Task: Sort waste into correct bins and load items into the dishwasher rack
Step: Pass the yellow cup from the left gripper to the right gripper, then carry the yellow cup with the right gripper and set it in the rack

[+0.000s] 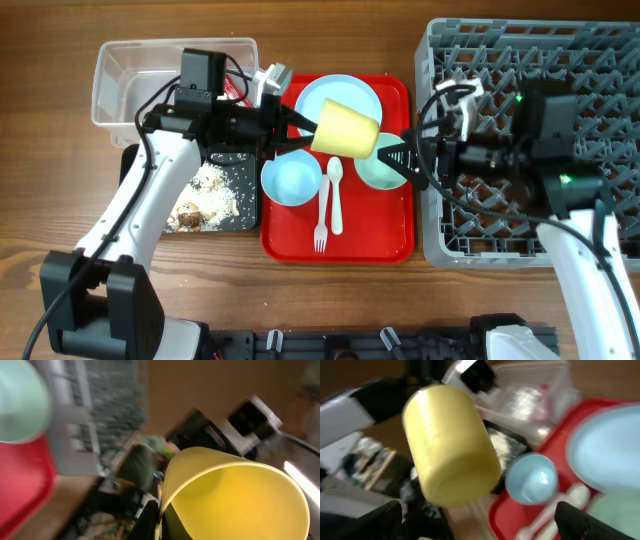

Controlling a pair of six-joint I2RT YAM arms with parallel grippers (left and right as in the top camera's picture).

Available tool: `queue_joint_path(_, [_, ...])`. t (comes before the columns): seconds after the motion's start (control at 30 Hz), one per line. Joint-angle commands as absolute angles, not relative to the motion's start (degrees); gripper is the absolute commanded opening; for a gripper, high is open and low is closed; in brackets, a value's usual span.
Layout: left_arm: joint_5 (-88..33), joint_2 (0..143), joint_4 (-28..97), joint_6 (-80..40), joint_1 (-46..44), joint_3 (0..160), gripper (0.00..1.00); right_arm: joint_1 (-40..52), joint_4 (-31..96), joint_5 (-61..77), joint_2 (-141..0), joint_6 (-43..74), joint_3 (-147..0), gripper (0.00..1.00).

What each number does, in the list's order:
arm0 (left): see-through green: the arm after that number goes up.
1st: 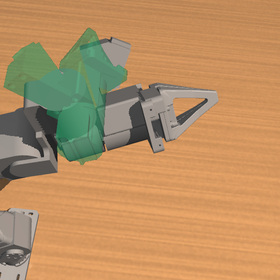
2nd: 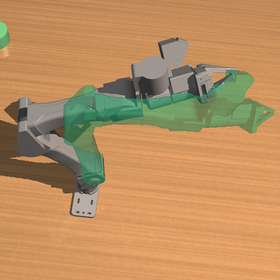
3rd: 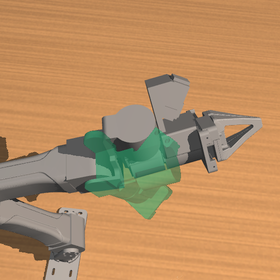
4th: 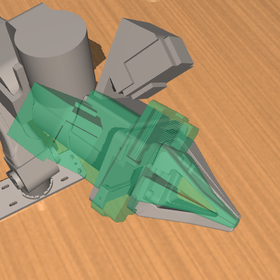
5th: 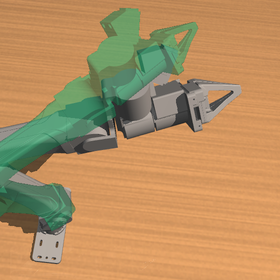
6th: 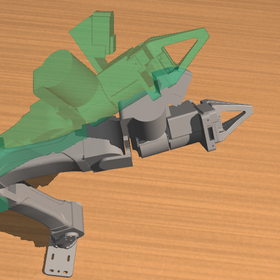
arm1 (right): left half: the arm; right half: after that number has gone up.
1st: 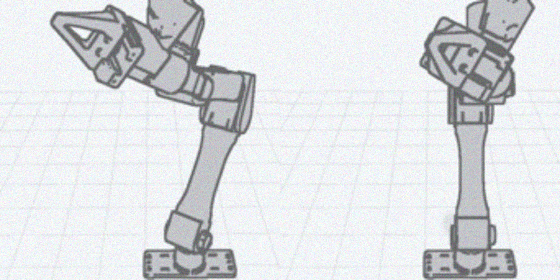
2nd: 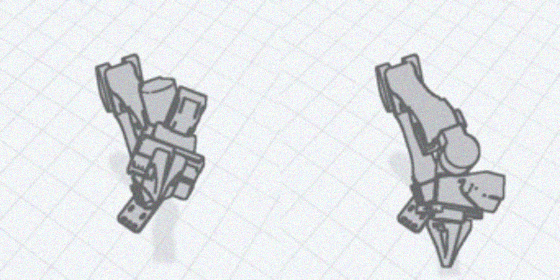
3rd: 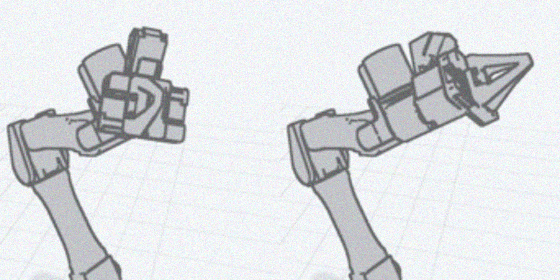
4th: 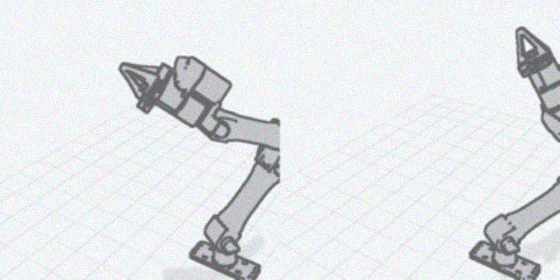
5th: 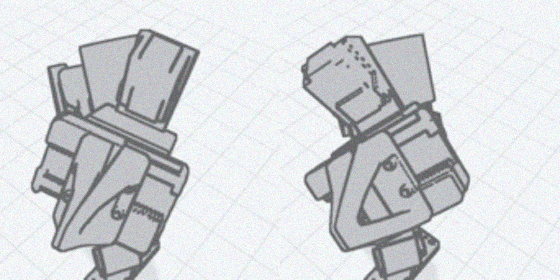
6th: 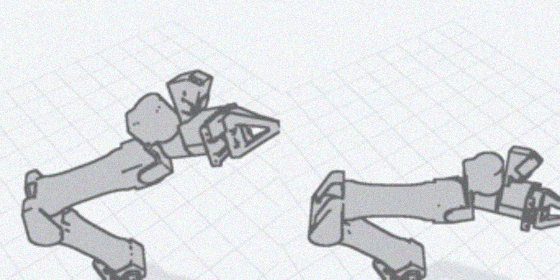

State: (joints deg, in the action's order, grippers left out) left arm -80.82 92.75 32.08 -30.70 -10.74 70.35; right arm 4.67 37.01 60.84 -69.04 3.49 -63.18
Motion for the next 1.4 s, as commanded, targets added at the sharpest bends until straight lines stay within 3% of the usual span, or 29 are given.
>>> queue_joint_path(0.0, [-90.2,92.0,31.8,-30.2,-10.7,70.4,0.04,4.5,32.5,77.6,-72.2,0.0,-64.4,1.00])
queue_joint_path(0.33, [-89.9,92.0,31.8,-30.2,-12.5,70.4,0.04,5.5,23.9,83.2,-75.4,3.2,-64.4,0.99])
queue_joint_path(0.73, [-89.1,92.0,31.6,-30.2,-12.5,70.4,0.04,13.6,18.6,72.0,-75.5,11.9,-64.4,0.80])
queue_joint_path(1.0, [-89.1,92.0,31.6,-30.2,-12.5,70.4,0.04,14.3,18.7,70.1,-75.5,13.1,-64.4,0.63])
queue_joint_path(1.1, [-88.8,92.0,31.6,-30.2,-12.5,70.4,0.17,14.1,18.7,68.8,-75.4,13.7,-64.4,0.59])
queue_joint_path(1.2, [-88.7,92.0,31.7,-30.2,-12.5,70.4,0.22,12.8,18.8,67.5,-74.7,15.2,-64.4,0.57])
queue_joint_path(1.37, [-85.8,92.0,31.7,-30.2,-12.5,70.4,0.35,9.3,27.4,55.1,-70.6,15.6,-64.4,0.57])
